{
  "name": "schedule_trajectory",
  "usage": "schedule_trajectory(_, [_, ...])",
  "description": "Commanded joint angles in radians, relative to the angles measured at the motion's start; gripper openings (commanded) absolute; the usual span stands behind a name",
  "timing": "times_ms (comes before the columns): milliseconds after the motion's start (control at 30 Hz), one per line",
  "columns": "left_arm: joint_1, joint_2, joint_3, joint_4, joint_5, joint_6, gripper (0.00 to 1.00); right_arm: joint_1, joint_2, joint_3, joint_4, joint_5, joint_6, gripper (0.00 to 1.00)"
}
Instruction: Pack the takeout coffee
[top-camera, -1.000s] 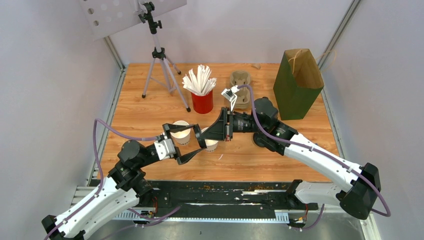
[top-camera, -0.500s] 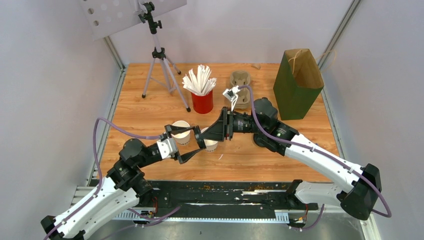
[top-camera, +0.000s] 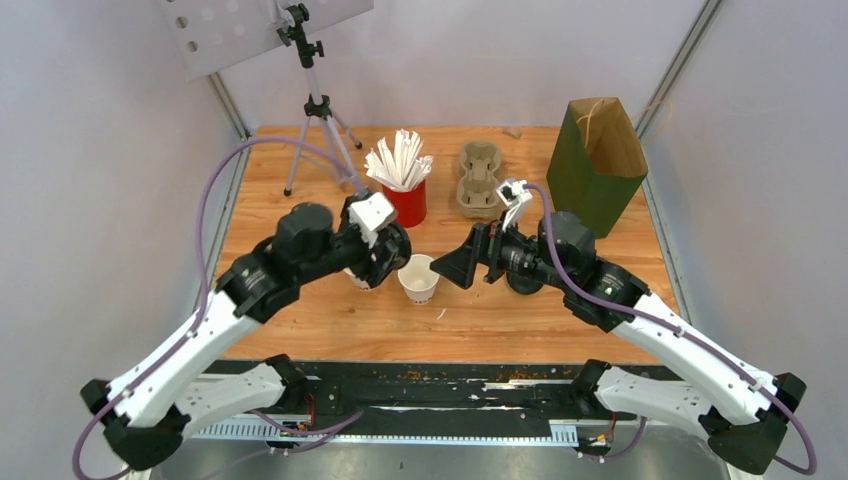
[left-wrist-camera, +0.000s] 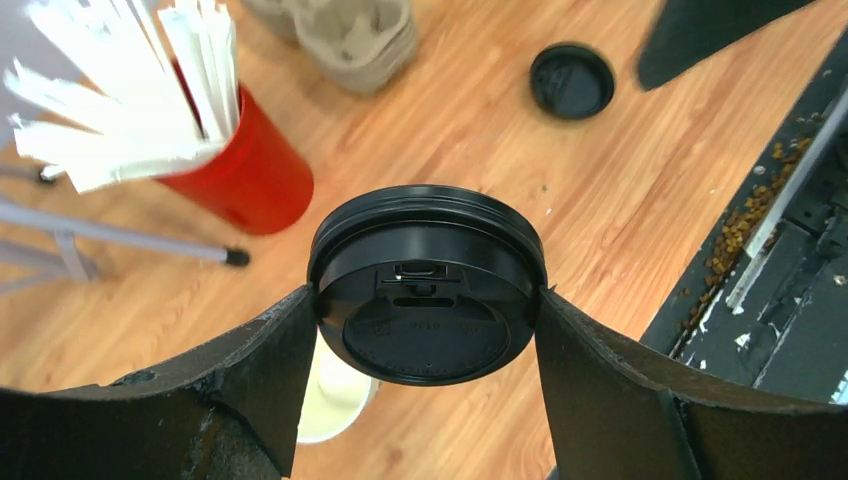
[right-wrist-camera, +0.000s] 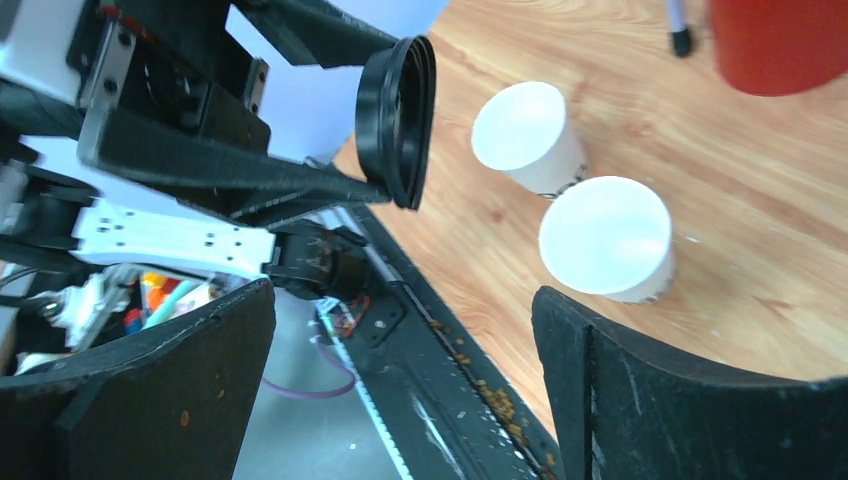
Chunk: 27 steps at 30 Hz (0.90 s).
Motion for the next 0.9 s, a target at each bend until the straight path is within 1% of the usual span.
schedule_trajectory(0, [-0.006, 0.193, 0.194, -0.307, -0.115, -0.116, 0.72, 0.004, -0.052, 0.016, -0.121, 0.158, -0.093, 1.00])
schedule_trajectory(133, [-0.039, 0.344, 0.317, -0.392, -0.129, -0.160, 0.72, 0.004, -0.075, 0.023, -0.183, 0.198, -0.143, 1.00])
schedule_trajectory(167, [-0.050, 0.377, 0.344, -0.410, -0.165, -0.176, 0.72, 0.004, -0.079, 0.024, -0.198, 0.212, -0.153, 1.00])
schedule_trajectory(267, [-0.077, 0.473, 0.413, -0.453, -0.191, -0.199, 0.72, 0.004, -0.106, 0.025, -0.233, 0.248, -0.182, 1.00])
schedule_trajectory(333, [-0.088, 0.523, 0.440, -0.464, -0.191, -0.211, 0.72, 0.004, -0.126, 0.018, -0.243, 0.249, -0.197, 1.00])
schedule_trajectory(400, [-0.092, 0.570, 0.467, -0.477, -0.190, -0.221, 0.72, 0.003, -0.145, 0.016, -0.249, 0.283, -0.205, 1.00])
schedule_trajectory(600, [-0.097, 0.696, 0.549, -0.535, -0.192, -0.229, 0.74, 0.004, -0.193, 0.012, -0.259, 0.289, -0.214, 1.00])
schedule_trajectory(667, [-0.097, 0.730, 0.559, -0.530, -0.169, -0.217, 0.74, 0.004, -0.203, 0.007, -0.259, 0.287, -0.214, 1.00])
schedule_trajectory(867, [-0.096, 0.828, 0.587, -0.551, -0.167, -0.203, 0.76, 0.004, -0.215, 0.031, -0.270, 0.265, -0.214, 1.00])
